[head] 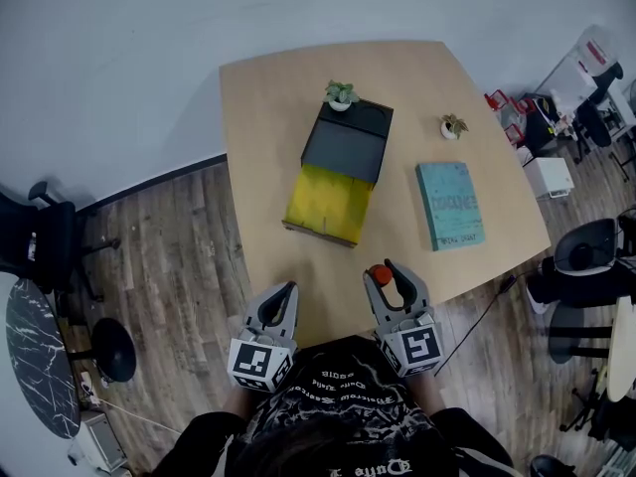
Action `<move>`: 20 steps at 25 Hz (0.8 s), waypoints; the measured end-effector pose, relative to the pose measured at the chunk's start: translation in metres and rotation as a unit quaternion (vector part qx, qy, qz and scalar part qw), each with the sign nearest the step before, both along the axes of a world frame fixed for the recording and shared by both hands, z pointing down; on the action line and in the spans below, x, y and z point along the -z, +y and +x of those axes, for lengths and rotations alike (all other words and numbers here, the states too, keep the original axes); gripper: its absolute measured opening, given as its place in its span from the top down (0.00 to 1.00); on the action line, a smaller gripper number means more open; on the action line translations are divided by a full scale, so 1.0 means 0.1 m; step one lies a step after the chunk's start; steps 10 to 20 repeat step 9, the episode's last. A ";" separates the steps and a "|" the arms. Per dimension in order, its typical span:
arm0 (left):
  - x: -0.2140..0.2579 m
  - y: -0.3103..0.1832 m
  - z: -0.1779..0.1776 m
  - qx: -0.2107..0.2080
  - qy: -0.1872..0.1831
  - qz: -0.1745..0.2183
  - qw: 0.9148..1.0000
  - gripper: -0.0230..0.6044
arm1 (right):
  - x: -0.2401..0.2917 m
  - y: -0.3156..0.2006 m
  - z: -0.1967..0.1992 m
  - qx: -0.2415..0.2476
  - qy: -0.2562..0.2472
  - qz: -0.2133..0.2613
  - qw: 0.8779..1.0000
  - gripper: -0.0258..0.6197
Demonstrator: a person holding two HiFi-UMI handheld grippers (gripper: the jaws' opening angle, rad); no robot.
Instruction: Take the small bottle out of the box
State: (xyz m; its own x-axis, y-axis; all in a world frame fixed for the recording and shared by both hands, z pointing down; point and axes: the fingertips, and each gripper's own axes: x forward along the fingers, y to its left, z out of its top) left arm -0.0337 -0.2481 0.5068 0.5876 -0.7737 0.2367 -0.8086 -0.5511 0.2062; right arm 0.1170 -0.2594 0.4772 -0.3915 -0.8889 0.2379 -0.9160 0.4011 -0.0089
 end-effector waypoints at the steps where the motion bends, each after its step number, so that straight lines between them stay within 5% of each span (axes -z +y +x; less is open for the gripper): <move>1: -0.01 0.00 0.00 0.000 -0.002 0.000 1.000 0.96 | 0.00 -0.01 0.00 0.000 0.000 0.000 1.000 0.72; 20: -0.07 -0.02 0.00 -0.002 -0.018 0.005 1.000 0.96 | -0.03 -0.06 0.00 0.003 -0.001 0.000 1.000 0.72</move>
